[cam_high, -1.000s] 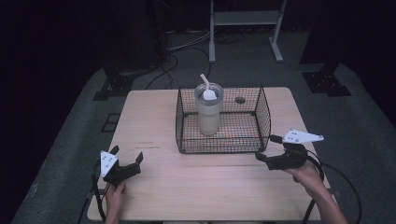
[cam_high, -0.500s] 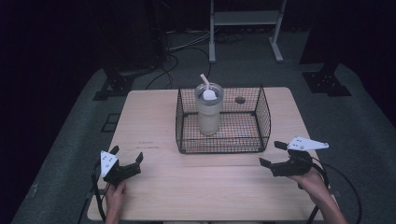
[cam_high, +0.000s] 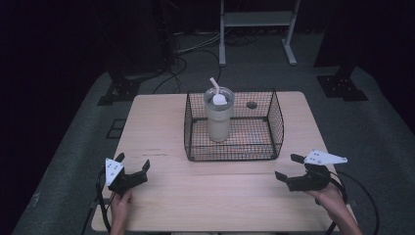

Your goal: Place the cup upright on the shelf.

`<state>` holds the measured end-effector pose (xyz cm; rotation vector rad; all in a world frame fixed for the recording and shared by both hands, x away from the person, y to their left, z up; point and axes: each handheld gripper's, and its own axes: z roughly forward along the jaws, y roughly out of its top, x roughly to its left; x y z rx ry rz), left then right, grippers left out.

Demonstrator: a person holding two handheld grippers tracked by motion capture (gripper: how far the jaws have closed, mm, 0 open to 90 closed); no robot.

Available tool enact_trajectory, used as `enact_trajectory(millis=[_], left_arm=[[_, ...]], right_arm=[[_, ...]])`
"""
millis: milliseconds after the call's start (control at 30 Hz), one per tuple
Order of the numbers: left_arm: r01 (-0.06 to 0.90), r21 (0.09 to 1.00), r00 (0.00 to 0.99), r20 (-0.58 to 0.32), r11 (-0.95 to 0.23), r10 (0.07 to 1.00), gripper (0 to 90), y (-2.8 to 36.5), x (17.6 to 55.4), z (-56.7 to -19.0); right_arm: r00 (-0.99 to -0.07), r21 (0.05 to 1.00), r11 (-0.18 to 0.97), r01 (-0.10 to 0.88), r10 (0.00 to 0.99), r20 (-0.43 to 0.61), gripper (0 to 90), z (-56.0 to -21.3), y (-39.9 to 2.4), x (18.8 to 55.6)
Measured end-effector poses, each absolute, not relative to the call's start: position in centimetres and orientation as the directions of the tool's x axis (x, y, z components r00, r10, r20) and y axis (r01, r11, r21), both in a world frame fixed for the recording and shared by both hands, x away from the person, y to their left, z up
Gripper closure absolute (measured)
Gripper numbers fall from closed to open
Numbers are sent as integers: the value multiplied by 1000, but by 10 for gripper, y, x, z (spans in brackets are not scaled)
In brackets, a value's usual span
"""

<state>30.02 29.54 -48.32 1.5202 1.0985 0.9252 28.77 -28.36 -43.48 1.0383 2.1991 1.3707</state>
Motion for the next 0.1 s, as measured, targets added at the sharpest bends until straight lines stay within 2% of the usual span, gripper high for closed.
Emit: enact_trajectory(millis=[100], left_arm=[[188, 979, 294, 23, -82, 956, 0, 296, 300, -483]], right_arm=[[-669, 879, 260, 400, 739, 85, 76, -437, -283, 284]])
